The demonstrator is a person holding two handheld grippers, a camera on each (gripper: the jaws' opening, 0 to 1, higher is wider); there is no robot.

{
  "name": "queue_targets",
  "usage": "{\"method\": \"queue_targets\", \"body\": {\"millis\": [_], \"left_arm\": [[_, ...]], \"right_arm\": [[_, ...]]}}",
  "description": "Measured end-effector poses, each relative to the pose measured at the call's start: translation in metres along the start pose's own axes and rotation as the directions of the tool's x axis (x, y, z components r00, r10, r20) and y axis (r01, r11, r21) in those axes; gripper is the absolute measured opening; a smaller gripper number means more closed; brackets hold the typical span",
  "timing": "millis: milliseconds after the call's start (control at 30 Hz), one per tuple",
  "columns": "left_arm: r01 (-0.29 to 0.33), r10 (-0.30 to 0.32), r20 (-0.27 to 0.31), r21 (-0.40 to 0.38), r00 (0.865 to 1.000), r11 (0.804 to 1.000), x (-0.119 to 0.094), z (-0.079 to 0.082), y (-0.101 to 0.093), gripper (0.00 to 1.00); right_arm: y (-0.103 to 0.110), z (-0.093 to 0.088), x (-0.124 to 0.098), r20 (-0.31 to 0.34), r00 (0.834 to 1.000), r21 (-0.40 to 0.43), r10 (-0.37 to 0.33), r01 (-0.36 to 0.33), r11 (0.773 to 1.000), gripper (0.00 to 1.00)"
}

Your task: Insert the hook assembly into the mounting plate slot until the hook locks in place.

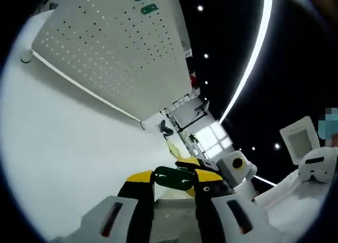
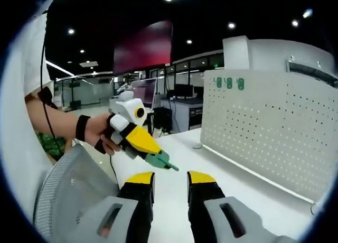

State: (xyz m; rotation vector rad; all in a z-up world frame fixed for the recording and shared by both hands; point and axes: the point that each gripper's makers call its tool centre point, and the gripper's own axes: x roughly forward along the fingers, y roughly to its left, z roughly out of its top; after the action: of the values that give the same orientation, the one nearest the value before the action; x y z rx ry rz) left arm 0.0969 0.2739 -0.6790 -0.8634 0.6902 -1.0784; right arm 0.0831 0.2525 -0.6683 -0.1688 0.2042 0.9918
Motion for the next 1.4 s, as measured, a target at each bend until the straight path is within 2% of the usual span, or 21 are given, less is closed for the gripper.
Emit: {"method": "queue_targets", "body": {"millis": [133,233,433,667,900,1000,1067,1300,1400], "left_arm": [[0.028,-0.028,0.002,-0.040,1.000,0.999,-0.002,-0.002,-0.003,0.29],[0.056,-0.056,0.001,-0.064,0.998,0.996,-0.003,-0.003,-0.007,0.29],[0.076,-0.079,-0.044,-0.073,0.996,0.994,-0.003,-0.012,-0.013,0.29],[0.097,-0.104,-0.072,-0.097,0.992,0.991,0.000,-0.016,-0.016,0.29],[0.119,-0.130,-0.091,-0.120,0.987,0.986,0.001,-0.016,-0.019,0.29],[0.123,-0.135,-0.097,-0.126,0.986,0.984,0.002,-0.017,-0.020,0.29],[0.132,-0.147,-0.107,-0.139,0.983,0.981,0.003,-0.018,-0.022,0.29],[0.149,-0.167,-0.108,-0.156,0.980,0.977,0.004,-0.017,-0.022,0.30],[0.158,-0.173,-0.103,-0.141,0.980,0.977,0.004,-0.017,-0.022,0.30]], "right_arm": [[0.003,0.005,0.000,0.015,1.000,-0.022,0.023,-0.023,1.000,0.17],[0.006,0.004,0.001,0.002,0.999,-0.049,0.042,-0.042,0.998,0.14],[0.013,0.010,0.003,0.012,0.997,-0.106,0.080,-0.079,0.991,0.11],[0.018,0.008,0.002,-0.013,0.993,-0.153,0.115,-0.116,0.981,0.07],[0.020,0.008,0.001,-0.025,0.990,-0.229,0.137,-0.139,0.964,0.06],[0.020,0.005,0.001,-0.052,0.989,-0.265,0.137,-0.146,0.953,0.06],[0.021,0.006,0.001,-0.058,0.989,-0.315,0.139,-0.150,0.937,0.05],[0.024,0.005,0.001,-0.069,0.986,-0.343,0.152,-0.166,0.925,0.02],[0.024,0.004,0.001,-0.077,0.986,-0.328,0.147,-0.165,0.930,0.01]]}}
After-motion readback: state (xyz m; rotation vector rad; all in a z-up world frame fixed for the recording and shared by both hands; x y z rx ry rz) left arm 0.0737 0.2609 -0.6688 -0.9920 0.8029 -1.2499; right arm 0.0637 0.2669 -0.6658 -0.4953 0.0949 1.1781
